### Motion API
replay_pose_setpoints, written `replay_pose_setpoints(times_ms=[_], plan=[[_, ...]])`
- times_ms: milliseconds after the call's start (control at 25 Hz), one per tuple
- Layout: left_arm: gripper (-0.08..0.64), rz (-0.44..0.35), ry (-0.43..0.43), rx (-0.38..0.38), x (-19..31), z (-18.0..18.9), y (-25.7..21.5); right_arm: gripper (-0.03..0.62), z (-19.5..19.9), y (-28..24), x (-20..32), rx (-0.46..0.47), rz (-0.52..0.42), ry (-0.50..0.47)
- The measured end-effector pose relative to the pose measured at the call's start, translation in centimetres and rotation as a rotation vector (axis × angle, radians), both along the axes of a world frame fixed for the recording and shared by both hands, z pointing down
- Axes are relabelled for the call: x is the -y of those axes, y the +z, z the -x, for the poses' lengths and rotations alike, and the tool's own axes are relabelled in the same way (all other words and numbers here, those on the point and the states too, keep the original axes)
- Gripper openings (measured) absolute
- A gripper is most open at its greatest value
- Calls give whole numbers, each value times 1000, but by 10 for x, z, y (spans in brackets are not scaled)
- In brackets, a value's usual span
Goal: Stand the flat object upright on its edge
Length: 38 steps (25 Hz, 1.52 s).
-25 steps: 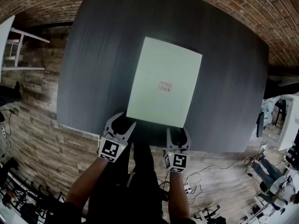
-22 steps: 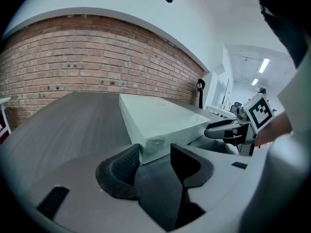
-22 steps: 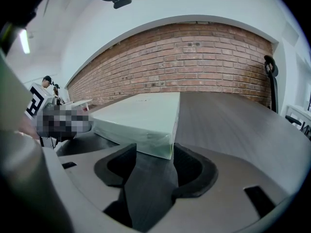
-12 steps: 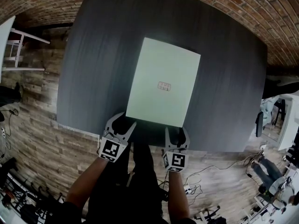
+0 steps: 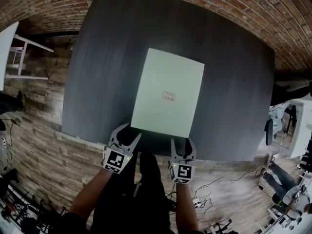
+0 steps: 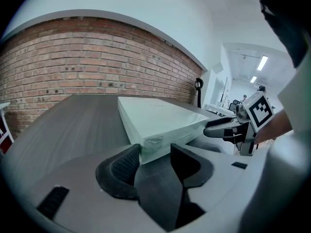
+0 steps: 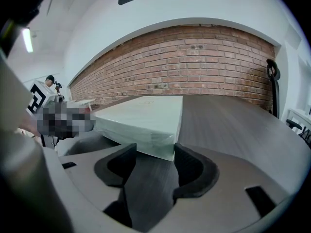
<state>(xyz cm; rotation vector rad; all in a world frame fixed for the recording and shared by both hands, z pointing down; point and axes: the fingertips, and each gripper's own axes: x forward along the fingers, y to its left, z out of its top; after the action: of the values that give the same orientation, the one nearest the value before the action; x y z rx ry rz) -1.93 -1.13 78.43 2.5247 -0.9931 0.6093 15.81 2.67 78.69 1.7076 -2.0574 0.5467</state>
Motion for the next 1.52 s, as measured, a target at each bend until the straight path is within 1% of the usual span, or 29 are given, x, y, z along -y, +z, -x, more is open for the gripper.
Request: replay_pose_setpoints(times_ms=[200, 440, 800, 1280, 1520], plan=[[195, -24, 3, 6, -4, 2, -18, 238, 1, -18, -2, 4, -22, 0], [195, -45, -13, 4, -4, 5, -39, 238, 5, -41, -5, 1, -47, -9], [195, -64, -27, -4, -7, 7, -71, 238, 4, -75, -6, 15, -65, -10], [195, -92, -19, -39, 6, 11, -112, 238, 10, -117, 3, 22, -91, -17], [195, -105, 11, -51, 15, 17, -127, 238, 16, -133, 11, 35, -97, -1]])
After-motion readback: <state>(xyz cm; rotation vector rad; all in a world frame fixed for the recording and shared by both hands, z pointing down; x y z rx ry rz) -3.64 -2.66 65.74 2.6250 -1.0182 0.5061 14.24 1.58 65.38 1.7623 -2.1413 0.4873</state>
